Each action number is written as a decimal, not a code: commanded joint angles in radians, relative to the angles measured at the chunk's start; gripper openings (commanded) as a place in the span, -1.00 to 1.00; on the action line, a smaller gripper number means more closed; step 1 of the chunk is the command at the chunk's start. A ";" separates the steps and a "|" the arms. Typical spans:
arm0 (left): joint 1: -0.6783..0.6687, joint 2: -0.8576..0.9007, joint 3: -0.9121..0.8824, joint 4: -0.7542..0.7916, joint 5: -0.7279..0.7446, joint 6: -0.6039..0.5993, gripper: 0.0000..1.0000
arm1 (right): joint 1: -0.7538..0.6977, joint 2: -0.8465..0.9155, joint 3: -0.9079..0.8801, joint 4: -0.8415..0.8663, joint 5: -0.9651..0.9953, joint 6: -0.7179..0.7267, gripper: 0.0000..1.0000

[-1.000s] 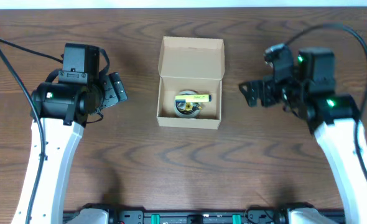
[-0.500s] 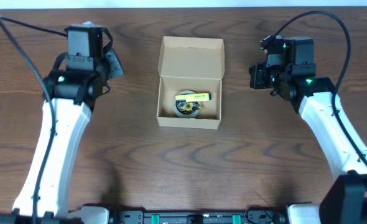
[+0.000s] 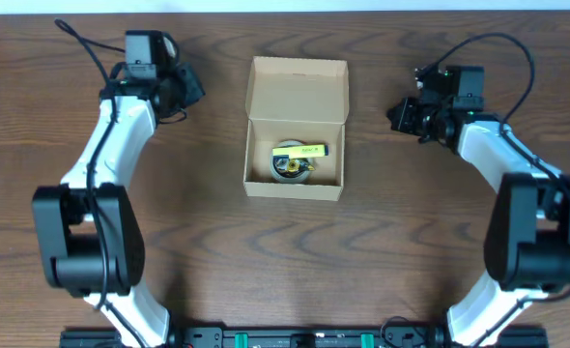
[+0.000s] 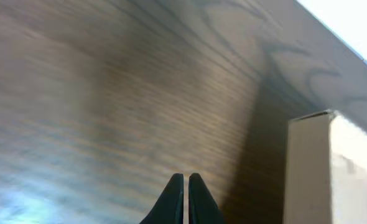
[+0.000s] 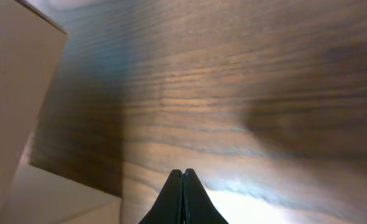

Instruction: Pack container

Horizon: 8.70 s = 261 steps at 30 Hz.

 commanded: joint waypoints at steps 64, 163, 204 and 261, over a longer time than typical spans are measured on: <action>-0.053 0.081 0.038 -0.097 0.710 0.201 -0.89 | 0.221 -0.084 0.018 0.228 -0.243 0.077 -0.97; -0.055 -0.421 0.317 -1.062 -0.206 0.270 0.91 | 0.753 -0.543 0.020 -0.301 0.583 0.018 0.99; 0.120 -1.704 -0.655 -0.566 0.193 0.239 0.91 | 0.718 -1.850 -0.500 -0.837 0.639 -0.209 0.99; 0.056 -1.902 -1.246 -0.363 -0.271 0.526 0.91 | 0.718 -1.851 -0.500 -0.903 0.639 -0.209 0.98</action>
